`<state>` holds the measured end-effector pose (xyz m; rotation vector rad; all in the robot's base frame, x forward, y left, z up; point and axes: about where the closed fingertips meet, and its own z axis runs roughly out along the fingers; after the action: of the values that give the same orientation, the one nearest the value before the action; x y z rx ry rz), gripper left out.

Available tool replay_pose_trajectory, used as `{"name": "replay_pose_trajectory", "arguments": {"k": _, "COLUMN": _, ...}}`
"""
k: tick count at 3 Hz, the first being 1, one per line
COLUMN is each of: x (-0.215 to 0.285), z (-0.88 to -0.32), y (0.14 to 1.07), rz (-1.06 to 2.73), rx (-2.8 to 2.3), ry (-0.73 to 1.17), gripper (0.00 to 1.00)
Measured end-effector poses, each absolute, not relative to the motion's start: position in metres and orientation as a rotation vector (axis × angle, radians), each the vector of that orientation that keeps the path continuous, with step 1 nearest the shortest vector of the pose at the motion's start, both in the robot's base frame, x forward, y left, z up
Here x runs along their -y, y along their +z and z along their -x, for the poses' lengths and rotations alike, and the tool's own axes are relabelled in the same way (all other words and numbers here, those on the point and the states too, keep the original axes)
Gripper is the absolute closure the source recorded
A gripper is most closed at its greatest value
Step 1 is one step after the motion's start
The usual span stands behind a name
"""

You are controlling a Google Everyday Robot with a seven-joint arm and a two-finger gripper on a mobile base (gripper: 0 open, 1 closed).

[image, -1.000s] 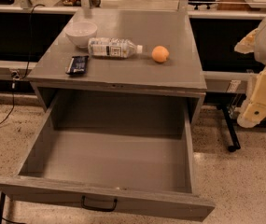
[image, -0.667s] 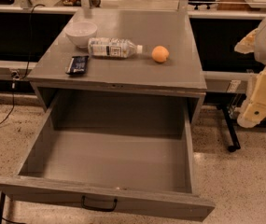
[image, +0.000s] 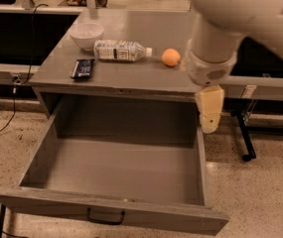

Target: Place rxbar blueberry into top drawer

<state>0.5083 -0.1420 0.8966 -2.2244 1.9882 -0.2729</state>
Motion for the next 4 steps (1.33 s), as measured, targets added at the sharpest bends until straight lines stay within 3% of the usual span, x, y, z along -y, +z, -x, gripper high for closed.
{"name": "replay_pose_trajectory", "arguments": {"k": 1, "x": 0.085, "z": -0.546, "y": 0.852, "rz": 2.49, "rx": -1.661, "ry": -0.237, "gripper": 0.0}}
{"name": "replay_pose_trajectory", "arguments": {"k": 3, "x": 0.08, "z": -0.549, "y": 0.843, "rz": 2.584, "rx": -1.533, "ry": -0.221, "gripper": 0.0}}
{"name": "replay_pose_trajectory", "arguments": {"k": 4, "x": 0.065, "z": -0.559, "y": 0.859, "rz": 2.662, "rx": -1.351, "ry": -0.316, "gripper": 0.0}}
